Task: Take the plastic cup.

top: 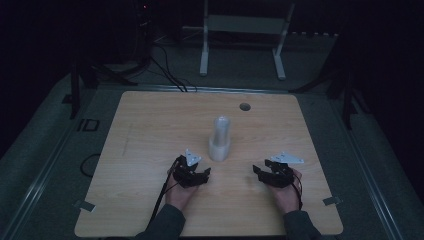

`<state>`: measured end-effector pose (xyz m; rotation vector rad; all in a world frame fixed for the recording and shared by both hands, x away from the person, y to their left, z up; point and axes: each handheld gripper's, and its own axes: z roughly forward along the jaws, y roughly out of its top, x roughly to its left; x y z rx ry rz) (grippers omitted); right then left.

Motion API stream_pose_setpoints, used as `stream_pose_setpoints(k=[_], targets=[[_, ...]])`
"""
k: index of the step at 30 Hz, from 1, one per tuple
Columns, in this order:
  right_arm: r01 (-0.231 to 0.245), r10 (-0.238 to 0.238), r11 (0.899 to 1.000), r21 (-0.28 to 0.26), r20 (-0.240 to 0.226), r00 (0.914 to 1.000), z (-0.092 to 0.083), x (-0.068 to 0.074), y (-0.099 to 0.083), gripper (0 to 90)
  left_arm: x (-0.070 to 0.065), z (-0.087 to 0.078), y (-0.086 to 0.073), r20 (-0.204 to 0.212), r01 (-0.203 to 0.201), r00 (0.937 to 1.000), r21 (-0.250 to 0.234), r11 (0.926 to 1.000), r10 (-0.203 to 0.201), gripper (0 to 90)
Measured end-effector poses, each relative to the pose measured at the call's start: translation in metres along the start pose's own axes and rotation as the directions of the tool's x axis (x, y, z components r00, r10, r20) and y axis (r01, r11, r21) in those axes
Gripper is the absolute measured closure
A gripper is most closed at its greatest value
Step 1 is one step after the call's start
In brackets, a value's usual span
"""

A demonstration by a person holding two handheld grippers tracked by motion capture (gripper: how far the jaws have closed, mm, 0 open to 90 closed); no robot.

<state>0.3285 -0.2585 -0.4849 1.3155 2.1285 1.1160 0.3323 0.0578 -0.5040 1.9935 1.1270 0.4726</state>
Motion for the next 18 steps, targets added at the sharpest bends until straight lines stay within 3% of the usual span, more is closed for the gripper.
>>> stream_pose_setpoints(k=[5,9,14,18], targets=[[-0.015,0.015,1.0,0.004,-0.004,0.9999,-0.006,0.001,-0.004,42.1,0.001,-0.002,0.001,-0.009,0.021,0.9997,-0.03,0.9993,-0.021,32.1],[-0.006,0.006,1.0,0.018,0.006,1.0,-0.007,0.005,-0.004,44.6,0.007,-0.003,0.003,0.047,0.08,0.9959,-0.065,0.9946,-0.078,31.8],[-0.004,0.004,1.0,0.008,-0.008,1.0,-0.009,0.006,0.003,46.8,0.005,-0.003,0.006,0.058,0.056,0.9969,-0.055,0.9969,-0.053,31.9],[0.007,-0.008,1.0,-0.025,-0.026,0.9996,-0.016,0.009,0.014,46.5,0.004,-0.004,0.015,0.028,0.013,0.9995,-0.056,0.9984,-0.012,31.2]])
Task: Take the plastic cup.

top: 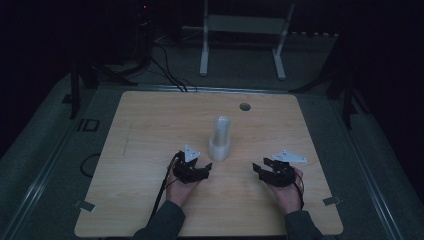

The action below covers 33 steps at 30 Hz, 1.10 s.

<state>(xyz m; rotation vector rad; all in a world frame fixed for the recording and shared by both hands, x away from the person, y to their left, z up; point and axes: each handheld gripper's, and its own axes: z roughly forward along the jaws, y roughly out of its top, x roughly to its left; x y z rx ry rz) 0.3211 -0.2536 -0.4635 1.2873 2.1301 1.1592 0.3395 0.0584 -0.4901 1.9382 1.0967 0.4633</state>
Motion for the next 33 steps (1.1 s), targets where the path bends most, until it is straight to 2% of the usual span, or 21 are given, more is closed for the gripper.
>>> stream_pose_setpoints(k=[3,5,13,17,24,33], targets=[[0.014,-0.014,1.0,-0.008,-0.007,0.9999,-0.002,0.002,0.007,45.2,0.002,-0.001,0.008,0.009,0.002,1.0,-0.021,0.9998,-0.002,31.2],[0.034,-0.034,0.999,-0.021,-0.011,0.9994,-0.004,0.005,0.018,43.3,0.002,-0.001,0.014,0.017,0.002,0.9998,-0.03,0.9995,-0.002,31.3],[0.065,-0.069,0.994,-0.086,-0.04,0.9968,-0.007,0.016,0.05,41.8,-0.001,0.003,0.028,0.021,-0.057,0.9981,-0.047,0.9973,0.058,31.3],[0.074,-0.082,0.99,-0.123,-0.063,0.9946,-0.009,0.022,0.066,40.7,-0.001,0.005,0.03,0.025,-0.05,0.9984,-0.049,0.9976,0.051,28.4],[0.099,-0.115,0.983,-0.157,-0.097,0.9886,-0.007,0.035,0.089,39.9,-0.001,0.005,0.037,0.026,-0.054,0.9981,-0.053,0.9971,0.056,26.5],[0.14,-0.167,0.973,-0.183,-0.138,0.9763,0.011,0.058,0.12,37.2,0.001,0.008,0.042,0.04,-0.045,0.998,-0.08,0.9957,0.049,24.6]])
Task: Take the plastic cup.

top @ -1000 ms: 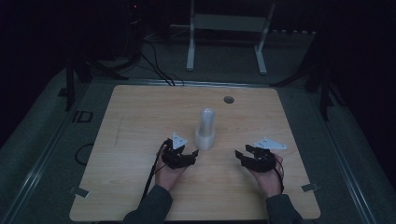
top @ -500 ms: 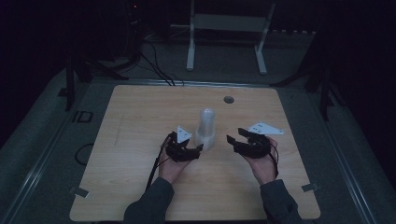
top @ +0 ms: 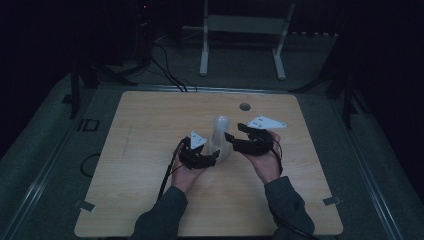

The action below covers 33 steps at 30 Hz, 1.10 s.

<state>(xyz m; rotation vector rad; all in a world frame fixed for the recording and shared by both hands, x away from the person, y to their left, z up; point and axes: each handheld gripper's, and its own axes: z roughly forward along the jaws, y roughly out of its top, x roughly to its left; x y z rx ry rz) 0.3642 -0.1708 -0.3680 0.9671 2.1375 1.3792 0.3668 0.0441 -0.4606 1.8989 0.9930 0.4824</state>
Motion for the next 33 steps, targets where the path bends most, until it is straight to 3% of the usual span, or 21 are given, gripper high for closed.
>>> stream_pose_setpoints(k=[9,21,33], targets=[[0.016,-0.016,1.0,0.009,0.001,0.9999,0.021,0.004,0.017,30.6,-0.001,0.002,0.0,0.013,0.002,0.9999,-0.016,0.9999,-0.002,24.4],[0.038,-0.038,0.998,0.058,-0.007,0.9992,0.046,0.007,0.025,36.8,-0.004,0.003,0.005,0.031,-0.002,0.9995,-0.049,0.9988,0.003,23.7],[0.01,-0.01,0.998,0.054,-0.004,0.9999,0.044,0.006,0.027,39.6,-0.006,0.006,0.008,0.026,-0.024,0.9993,-0.057,0.9981,0.026,23.6]])
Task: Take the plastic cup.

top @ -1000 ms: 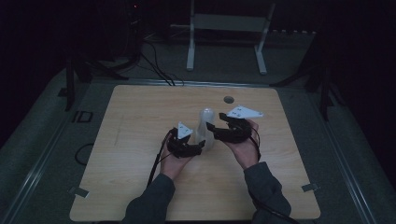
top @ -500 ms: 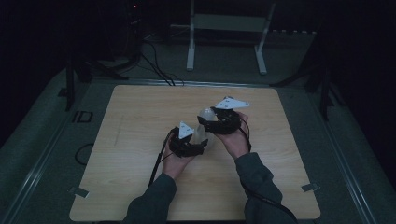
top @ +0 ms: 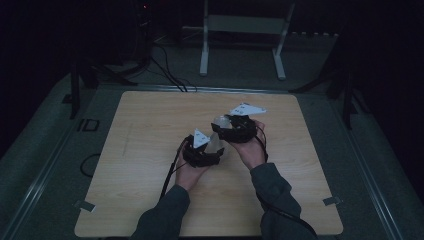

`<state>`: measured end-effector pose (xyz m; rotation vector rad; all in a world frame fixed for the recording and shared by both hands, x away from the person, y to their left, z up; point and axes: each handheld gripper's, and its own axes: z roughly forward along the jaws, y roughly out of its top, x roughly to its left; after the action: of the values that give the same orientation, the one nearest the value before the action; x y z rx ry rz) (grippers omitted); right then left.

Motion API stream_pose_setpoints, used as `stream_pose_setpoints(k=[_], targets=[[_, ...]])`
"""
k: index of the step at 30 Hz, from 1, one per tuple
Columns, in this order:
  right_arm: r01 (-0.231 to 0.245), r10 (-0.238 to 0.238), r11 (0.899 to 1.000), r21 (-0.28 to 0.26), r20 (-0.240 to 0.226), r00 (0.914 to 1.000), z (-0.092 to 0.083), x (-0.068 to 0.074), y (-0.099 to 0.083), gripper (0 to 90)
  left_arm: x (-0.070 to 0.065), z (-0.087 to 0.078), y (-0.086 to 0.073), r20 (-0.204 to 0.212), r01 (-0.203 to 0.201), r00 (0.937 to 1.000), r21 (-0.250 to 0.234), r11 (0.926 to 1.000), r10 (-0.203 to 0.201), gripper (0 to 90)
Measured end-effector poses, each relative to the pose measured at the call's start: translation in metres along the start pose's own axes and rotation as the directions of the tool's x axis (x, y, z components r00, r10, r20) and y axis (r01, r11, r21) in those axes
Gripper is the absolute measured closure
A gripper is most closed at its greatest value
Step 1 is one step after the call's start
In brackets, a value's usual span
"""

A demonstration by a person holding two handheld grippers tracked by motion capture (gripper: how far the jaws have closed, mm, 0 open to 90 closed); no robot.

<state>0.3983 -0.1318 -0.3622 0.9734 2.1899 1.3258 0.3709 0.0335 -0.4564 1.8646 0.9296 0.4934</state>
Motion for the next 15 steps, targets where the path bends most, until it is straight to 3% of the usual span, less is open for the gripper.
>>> stream_pose_setpoints(k=[3,15], targets=[[-0.009,0.009,1.0,-0.008,-0.009,0.9999,-0.0019,0.0002,0.0021,39.6,-0.0021,0.0025,0.0016,-0.005,-0.021,0.9998,-0.001,0.9998,0.021,23.0],[-0.027,0.027,1.0,-0.001,-0.013,0.9996,-0.0017,-0.0003,0.0026,39.7,-0.0033,0.0057,0.0049,-0.002,-0.038,0.9993,-0.039,0.9985,0.038,19.6]])
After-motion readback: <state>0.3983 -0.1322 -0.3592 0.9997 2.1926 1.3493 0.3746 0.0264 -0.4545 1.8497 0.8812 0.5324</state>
